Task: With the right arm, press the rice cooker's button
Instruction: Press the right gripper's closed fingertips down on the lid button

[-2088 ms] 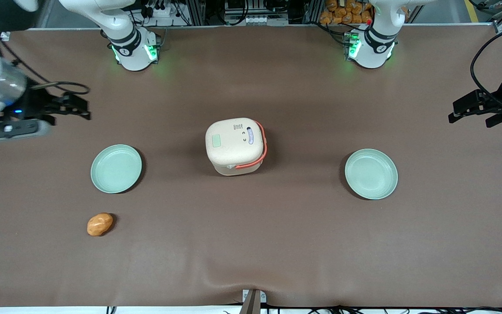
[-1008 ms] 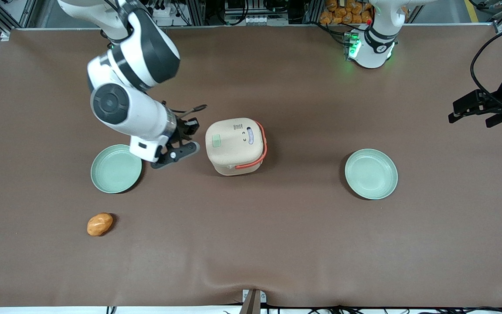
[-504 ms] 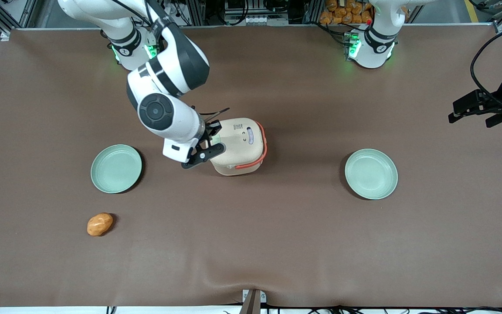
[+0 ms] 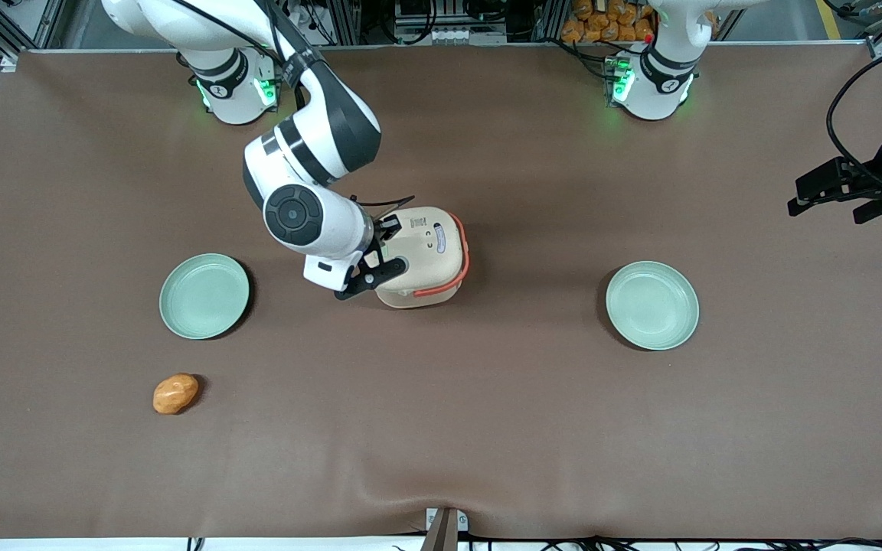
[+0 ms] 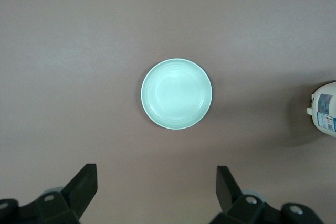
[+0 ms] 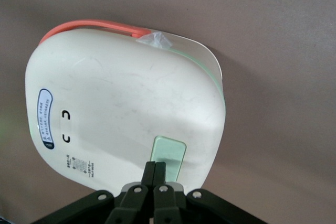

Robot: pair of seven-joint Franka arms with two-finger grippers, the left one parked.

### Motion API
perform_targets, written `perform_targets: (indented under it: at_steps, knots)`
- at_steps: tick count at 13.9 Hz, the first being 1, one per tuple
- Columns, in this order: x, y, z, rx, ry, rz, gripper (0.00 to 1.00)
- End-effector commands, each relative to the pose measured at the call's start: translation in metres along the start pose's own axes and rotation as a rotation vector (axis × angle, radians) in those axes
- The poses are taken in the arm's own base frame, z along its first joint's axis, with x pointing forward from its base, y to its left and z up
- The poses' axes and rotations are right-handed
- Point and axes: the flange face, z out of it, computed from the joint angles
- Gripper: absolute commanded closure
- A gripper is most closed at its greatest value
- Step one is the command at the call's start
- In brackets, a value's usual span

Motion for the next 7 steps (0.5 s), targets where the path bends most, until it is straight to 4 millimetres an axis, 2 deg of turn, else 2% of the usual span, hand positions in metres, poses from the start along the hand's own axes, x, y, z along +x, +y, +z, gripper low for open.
perform_targets:
  at_steps: [1,7]
  knots:
    - [0.004,-0.002,0.002,0.016,0.007,0.010,1.00]
    - [0.010,0.006,0.019,0.000,0.009,0.017,1.00]
